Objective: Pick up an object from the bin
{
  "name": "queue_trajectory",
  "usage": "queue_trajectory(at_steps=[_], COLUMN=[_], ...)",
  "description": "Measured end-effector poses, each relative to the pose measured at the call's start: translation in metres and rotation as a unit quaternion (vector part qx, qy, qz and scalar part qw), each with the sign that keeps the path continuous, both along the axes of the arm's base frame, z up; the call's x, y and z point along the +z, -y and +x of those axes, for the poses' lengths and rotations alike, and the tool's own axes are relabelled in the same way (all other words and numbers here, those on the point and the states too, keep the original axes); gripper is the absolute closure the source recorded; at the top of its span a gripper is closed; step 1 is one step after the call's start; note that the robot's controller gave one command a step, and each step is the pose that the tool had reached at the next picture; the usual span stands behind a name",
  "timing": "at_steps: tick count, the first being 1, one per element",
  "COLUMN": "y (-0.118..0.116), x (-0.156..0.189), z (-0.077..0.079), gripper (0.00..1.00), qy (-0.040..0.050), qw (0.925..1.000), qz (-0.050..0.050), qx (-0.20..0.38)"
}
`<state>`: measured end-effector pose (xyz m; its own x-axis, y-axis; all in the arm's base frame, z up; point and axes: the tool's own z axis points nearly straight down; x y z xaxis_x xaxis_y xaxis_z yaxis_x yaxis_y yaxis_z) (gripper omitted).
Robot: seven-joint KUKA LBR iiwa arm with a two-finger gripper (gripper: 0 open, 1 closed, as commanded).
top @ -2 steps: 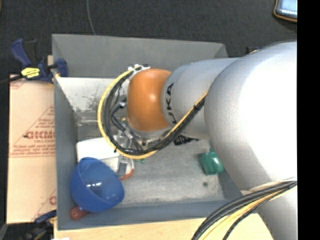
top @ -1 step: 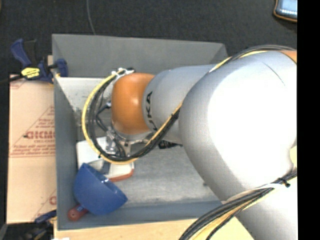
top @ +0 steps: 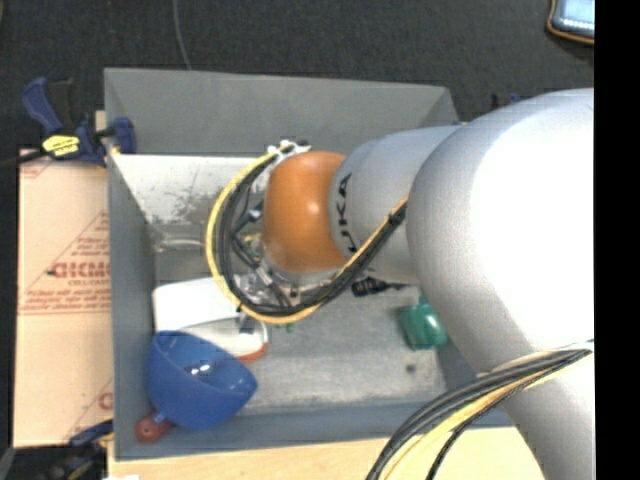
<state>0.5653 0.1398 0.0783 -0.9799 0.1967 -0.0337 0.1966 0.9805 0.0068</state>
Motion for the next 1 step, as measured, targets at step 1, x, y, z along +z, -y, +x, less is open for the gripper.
queue_trajectory(at_steps=[1], y=[0.0], x=[0.0], z=[0.0], gripper=[1.0], qy=[0.0], qw=[1.0], qz=[0.0], qx=[0.0])
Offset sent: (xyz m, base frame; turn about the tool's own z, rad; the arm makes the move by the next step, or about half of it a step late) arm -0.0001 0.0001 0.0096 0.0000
